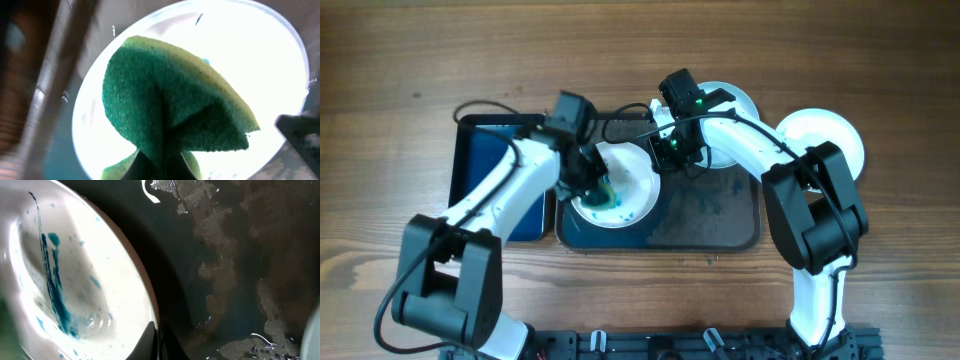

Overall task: Clean dirty plates on tray and stack at the side
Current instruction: 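Scrub the held plate with the sponge in the left gripper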

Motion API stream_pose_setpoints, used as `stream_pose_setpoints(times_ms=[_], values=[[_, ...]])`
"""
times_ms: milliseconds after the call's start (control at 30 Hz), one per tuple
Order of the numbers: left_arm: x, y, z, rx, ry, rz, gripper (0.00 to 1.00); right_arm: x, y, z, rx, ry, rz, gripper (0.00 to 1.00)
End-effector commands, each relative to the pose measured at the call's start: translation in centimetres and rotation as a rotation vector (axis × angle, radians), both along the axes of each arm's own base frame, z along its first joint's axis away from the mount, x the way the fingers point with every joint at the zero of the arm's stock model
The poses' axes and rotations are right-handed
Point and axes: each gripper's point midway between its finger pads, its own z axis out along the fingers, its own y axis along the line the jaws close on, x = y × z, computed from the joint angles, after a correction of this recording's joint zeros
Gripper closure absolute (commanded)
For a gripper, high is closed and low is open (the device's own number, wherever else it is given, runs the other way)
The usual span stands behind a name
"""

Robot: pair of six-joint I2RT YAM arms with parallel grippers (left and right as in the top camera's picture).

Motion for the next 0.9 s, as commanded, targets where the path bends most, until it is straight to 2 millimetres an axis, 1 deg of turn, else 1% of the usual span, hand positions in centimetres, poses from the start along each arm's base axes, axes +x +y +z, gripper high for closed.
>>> stream_pose_setpoints(times_ms=[0,67,167,233,300,333,367,400,433,467,500,533,600,633,667,700,733,767,800,833,867], values=[[-0.7,0.2,-2.4,0.097,-0.055,0.09,0.96,0.6,-1.1,-1.6,-0.057,0.009,-0.032,0.96],[-0.4,-0.4,-3.9,0.109,-0.082,0.083,0.96,0.5,-1.1,-1.6,-0.057,0.01,-0.031,0.96],[0.0,-2.3,-5.2,0.024,-0.068,-0.09,0.96,0.5,-1.1,-1.6,-0.057,0.01,-0.032,0.96],[0.7,-3.7,-4.4,-0.038,-0.087,-0.2,0.96,0.5,-1.1,-1.6,-0.058,0.012,-0.034,0.96],[1.8,-6.5,-2.2,-0.147,-0.156,-0.386,0.96,0.5,-1.1,-1.6,-0.057,0.011,-0.03,0.96],[2.6,-8.1,-0.6,-0.212,-0.215,-0.492,0.96,0.5,-1.2,-1.6,-0.058,0.015,-0.029,0.96],[3.1,-8.3,-0.3,-0.215,-0.233,-0.497,0.96,0.4,-1.3,-1.6,-0.058,0.014,-0.017,0.96],[3.6,-7.9,-0.3,-0.187,-0.249,-0.486,0.96,0.2,-1.3,-1.7,-0.06,0.018,-0.015,0.96],[4.0,-6.9,-0.8,-0.125,-0.245,-0.444,0.96,0.2,-1.3,-1.7,-0.061,0.021,-0.016,0.96],[4.4,-5.1,-1.4,-0.028,-0.233,-0.368,0.96,0.3,-1.5,-1.7,-0.062,0.023,-0.021,0.96],[4.8,-2.5,-1.9,0.103,-0.223,-0.265,0.96,0.3,-1.5,-1.7,-0.062,0.022,-0.02,0.96],[5.3,0.4,-2.0,0.252,-0.229,-0.143,0.96,0.2,-1.5,-1.7,-0.062,0.023,-0.02,0.96],[5.7,2.1,-1.7,0.341,-0.248,-0.084,0.96,0.2,-1.7,-1.7,-0.061,0.032,-0.026,0.96],[5.6,2.2,-1.7,0.346,-0.247,-0.084,0.96,-0.1,-1.5,-1.6,-0.051,0.045,-0.018,0.96],[5.1,2.4,-1.9,0.353,-0.226,-0.089,0.96,-1.1,-0.7,-1.1,0.022,0.07,0.057,0.96],[3.5,3.0,-2.3,0.369,-0.154,-0.106,0.96,-2.1,-0.3,-0.5,0.084,0.087,0.139,0.96],[2.2,3.7,-2.6,0.39,-0.096,-0.114,0.96,-2.6,0.1,-0.2,0.117,0.094,0.18,0.96],[1.4,4.1,-2.7,0.403,-0.06,-0.131,0.96,-2.9,0.5,0.2,0.164,0.095,0.218,0.96],[0.3,3.6,-3.0,0.373,-0.012,-0.207,0.96,-2.8,0.7,0.5,0.193,0.093,0.218,0.96],[-0.2,2.5,-3.2,0.311,0.007,-0.247,0.96,-2.8,1.1,0.7,0.221,0.092,0.221,0.96],[-0.7,-0.4,-3.3,0.152,0.017,-0.319,0.96,-2.7,1.5,1.1,0.258,0.094,0.221,0.96]])
